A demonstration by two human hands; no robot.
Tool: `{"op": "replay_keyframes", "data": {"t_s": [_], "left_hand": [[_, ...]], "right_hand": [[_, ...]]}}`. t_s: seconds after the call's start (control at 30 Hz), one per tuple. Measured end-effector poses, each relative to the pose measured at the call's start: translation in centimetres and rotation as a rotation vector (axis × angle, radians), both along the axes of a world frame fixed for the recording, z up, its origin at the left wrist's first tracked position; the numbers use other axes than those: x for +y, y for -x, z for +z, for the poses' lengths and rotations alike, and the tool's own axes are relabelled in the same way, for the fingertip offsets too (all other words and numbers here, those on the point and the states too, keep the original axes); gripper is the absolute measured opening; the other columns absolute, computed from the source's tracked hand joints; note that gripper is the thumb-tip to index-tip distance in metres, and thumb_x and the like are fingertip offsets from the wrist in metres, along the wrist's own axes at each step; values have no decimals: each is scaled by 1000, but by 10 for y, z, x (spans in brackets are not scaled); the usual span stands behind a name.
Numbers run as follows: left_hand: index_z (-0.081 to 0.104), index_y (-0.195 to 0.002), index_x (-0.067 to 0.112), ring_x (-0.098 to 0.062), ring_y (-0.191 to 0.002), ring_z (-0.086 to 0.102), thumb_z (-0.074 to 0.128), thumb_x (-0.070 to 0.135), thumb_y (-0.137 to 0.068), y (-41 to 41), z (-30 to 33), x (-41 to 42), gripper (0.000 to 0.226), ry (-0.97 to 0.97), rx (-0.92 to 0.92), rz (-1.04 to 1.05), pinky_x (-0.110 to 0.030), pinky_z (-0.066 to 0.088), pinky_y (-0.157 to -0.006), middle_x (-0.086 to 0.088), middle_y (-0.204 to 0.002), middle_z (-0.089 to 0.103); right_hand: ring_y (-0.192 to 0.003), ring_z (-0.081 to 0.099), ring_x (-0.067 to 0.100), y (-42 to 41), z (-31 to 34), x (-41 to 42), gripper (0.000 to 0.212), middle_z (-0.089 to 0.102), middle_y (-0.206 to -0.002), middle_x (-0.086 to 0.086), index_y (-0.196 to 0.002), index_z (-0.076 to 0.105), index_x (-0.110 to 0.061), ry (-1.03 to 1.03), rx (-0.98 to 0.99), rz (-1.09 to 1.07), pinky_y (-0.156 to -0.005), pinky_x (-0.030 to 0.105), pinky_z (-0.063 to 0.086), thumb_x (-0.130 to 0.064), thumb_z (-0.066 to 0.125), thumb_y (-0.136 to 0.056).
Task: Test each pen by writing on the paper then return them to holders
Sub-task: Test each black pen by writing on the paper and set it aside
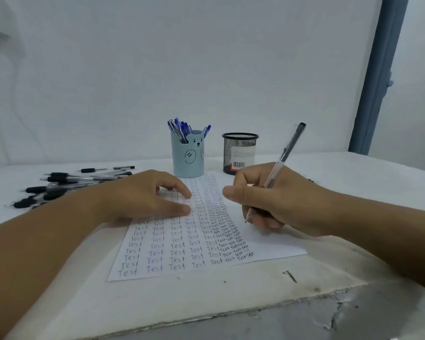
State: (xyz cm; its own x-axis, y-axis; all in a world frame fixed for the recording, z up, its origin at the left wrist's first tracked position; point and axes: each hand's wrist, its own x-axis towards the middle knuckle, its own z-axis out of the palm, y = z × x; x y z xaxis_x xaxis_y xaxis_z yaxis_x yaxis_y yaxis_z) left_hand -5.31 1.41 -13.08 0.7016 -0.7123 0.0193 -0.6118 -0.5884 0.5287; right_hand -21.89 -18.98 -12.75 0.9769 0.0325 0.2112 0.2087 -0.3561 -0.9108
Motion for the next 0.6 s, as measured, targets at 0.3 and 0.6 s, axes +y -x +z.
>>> {"op": "replay_keyframes", "data": {"t_s": [0.3, 0.6], "left_hand": [[70, -103, 53, -2, -119, 51, 76, 65, -54, -4, 0, -2, 51, -5, 25, 8, -37, 37, -112, 23, -130, 56], [72, -104, 48, -2, -116, 57, 82, 69, -55, -2, -2, 1, 55, 22, 70, -6, -31, 43, -104, 21, -125, 61]], "right_hand": [[-45, 40, 19, 12, -15, -6, 46, 43, -48, 16, -51, 46, -15, 195, -125, -6, -49, 31, 34, -4, 75, -84], [-44, 47, 14, 15, -14, -3, 42, 52, -48, 13, -53, 46, -10, 306, -92, -28, -48, 23, 40, -5, 72, -86]]}}
